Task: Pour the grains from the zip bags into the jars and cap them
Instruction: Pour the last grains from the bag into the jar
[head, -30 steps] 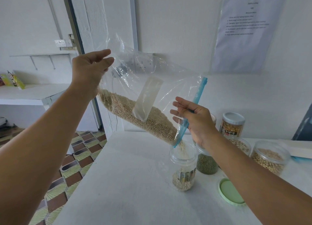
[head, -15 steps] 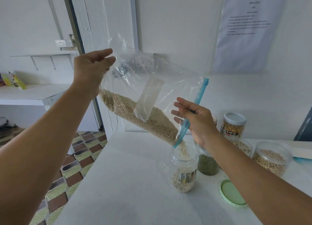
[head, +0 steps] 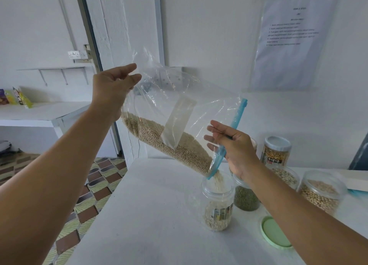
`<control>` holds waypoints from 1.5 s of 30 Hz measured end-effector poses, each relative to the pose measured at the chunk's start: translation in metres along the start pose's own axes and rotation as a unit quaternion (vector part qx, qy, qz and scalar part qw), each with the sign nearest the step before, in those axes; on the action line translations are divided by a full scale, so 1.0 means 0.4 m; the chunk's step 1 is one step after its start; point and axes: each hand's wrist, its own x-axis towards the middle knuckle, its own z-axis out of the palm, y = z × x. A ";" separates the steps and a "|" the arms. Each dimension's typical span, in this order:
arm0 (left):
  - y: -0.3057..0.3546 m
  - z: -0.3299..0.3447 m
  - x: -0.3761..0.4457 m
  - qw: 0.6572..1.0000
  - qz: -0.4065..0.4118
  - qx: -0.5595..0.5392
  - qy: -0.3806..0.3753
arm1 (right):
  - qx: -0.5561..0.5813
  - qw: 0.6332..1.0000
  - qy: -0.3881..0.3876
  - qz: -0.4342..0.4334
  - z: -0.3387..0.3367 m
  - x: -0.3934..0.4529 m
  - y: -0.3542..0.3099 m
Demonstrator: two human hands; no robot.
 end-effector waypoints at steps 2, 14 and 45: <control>-0.002 -0.001 0.002 1.000 0.002 0.004 0.000 | 0.000 1.000 0.001 -0.001 0.000 0.000 -0.001; -0.004 -0.001 0.005 1.000 0.022 0.007 -0.007 | 0.008 1.000 0.003 0.004 0.002 -0.007 0.000; 0.010 0.014 0.003 1.000 0.019 0.009 -0.013 | 0.013 1.000 0.011 0.010 -0.008 -0.010 0.007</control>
